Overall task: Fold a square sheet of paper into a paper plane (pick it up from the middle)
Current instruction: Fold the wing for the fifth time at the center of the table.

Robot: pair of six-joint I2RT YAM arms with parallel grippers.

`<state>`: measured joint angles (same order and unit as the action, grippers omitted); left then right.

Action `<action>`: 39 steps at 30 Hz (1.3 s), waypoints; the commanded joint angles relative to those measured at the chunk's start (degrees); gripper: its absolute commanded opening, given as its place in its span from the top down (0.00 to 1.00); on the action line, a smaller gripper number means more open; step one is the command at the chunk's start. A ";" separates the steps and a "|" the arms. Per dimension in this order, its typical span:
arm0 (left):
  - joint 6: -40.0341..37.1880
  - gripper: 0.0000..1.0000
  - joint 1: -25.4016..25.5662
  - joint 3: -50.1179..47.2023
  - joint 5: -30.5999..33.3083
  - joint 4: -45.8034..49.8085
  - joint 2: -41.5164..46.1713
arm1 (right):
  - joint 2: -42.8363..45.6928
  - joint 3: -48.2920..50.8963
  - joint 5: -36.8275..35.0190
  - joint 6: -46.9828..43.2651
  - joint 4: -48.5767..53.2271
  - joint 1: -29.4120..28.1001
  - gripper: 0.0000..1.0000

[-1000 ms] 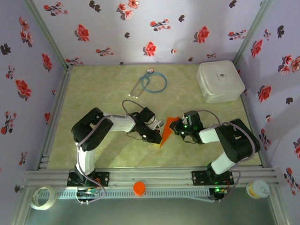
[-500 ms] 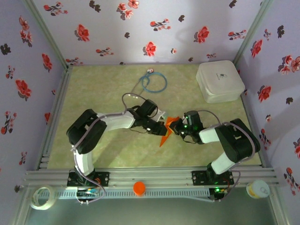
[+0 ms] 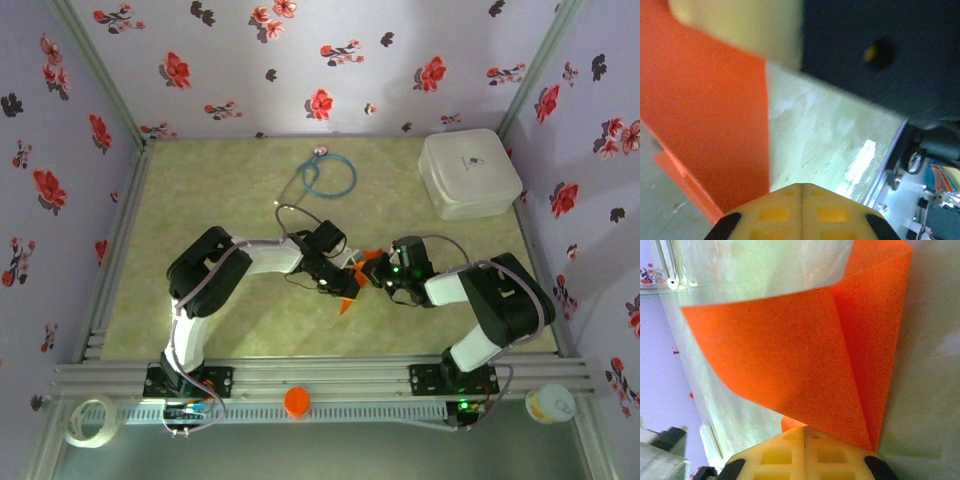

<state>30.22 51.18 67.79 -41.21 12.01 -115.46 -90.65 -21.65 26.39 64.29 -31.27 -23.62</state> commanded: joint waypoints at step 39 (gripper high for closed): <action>3.05 0.95 -2.31 -1.87 3.62 -4.75 6.33 | -2.68 1.94 -4.73 0.65 7.46 -0.82 1.00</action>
<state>31.40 48.97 63.18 -35.62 8.80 -105.60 -90.61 -21.65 26.11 64.73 -31.31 -24.01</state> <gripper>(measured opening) 0.047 0.065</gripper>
